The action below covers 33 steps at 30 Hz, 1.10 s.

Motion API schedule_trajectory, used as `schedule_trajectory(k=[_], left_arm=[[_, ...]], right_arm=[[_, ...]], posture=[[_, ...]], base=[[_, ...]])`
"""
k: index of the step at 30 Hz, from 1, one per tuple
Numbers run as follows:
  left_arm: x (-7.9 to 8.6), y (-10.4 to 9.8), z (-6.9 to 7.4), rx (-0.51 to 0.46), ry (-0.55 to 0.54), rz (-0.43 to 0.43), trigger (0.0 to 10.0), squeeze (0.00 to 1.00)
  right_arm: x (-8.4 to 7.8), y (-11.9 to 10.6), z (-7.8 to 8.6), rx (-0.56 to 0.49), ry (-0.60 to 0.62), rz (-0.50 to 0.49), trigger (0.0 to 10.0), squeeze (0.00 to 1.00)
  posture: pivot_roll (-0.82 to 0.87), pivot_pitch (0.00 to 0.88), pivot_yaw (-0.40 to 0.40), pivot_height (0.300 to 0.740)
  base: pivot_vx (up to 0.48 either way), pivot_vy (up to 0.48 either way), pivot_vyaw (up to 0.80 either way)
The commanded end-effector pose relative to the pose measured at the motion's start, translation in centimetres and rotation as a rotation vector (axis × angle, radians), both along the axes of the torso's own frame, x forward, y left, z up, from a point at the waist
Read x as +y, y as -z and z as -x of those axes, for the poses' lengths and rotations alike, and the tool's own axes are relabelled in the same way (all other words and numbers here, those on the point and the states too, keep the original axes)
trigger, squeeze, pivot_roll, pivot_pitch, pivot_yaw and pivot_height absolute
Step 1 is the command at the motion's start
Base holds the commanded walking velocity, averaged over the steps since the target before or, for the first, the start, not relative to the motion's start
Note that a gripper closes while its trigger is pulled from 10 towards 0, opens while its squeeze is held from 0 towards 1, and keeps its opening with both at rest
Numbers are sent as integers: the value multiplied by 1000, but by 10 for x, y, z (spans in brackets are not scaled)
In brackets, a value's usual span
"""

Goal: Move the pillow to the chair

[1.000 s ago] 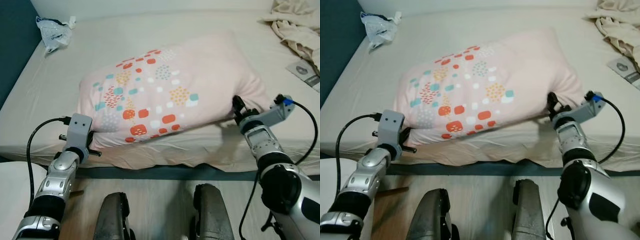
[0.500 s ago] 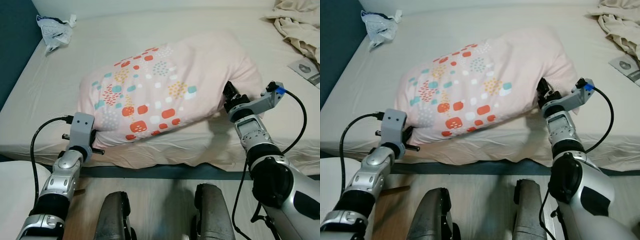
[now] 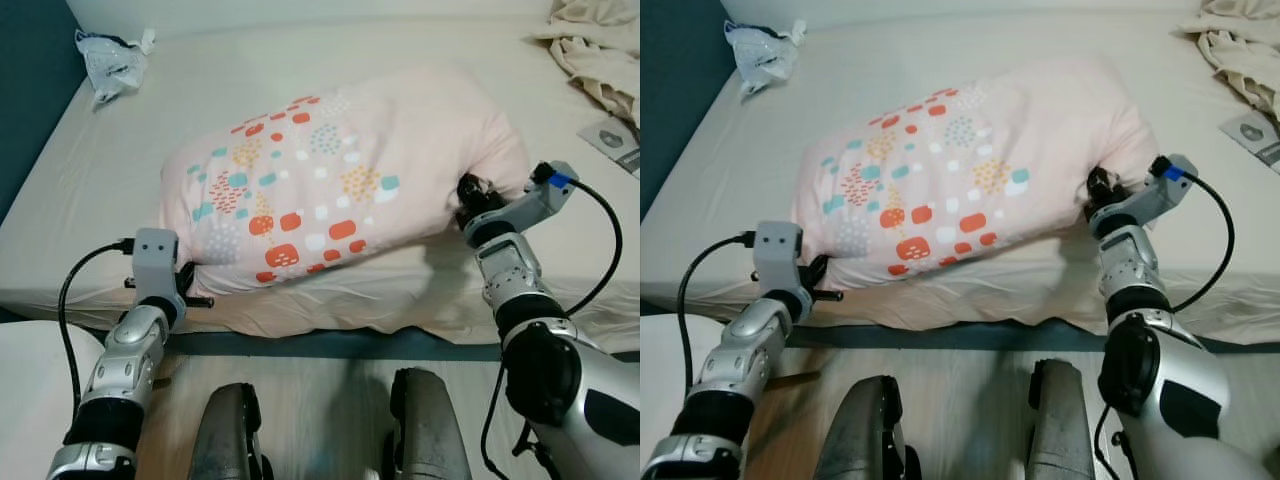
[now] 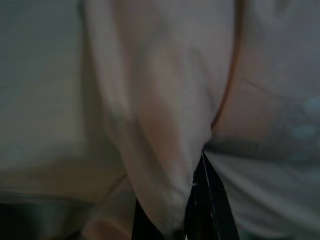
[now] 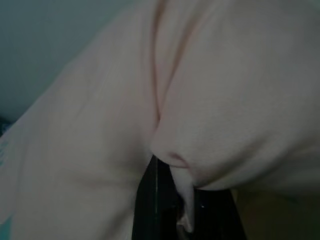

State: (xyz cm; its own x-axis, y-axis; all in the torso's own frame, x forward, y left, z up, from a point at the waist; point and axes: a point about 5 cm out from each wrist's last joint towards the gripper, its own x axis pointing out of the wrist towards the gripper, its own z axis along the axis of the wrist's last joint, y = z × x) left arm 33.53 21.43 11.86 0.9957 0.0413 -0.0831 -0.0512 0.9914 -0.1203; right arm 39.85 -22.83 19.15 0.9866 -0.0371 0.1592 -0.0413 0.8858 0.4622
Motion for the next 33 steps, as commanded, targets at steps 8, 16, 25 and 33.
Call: schedule_trajectory(k=[8, 16, 25, 33], left_arm=[[-33, -31, -5, -148, 32, 210, 0, 0], [-86, -38, -3, -105, 167, 130, 6235, 0], [-89, -29, 2, -59, 127, 50, 10000, 0], [-68, -25, 3, -27, 0, 2, 10000, 0]], right_arm=[[76, -2, 0, -126, -203, 274, 0, 0], [159, 5, 31, -310, -471, 597, 0, 0], [128, 38, 41, -148, -296, 421, 2078, 0], [111, 50, 53, -90, -252, 414, 9098, 0]], posture=[[22, 97, -4, 582], [-6, 46, -3, 582], [-7, 51, 5, 582], [-9, 50, 15, 582]], base=[[0, 0, 0], [0, 0, 0], [0, 0, 0], [0, 0, 0]])
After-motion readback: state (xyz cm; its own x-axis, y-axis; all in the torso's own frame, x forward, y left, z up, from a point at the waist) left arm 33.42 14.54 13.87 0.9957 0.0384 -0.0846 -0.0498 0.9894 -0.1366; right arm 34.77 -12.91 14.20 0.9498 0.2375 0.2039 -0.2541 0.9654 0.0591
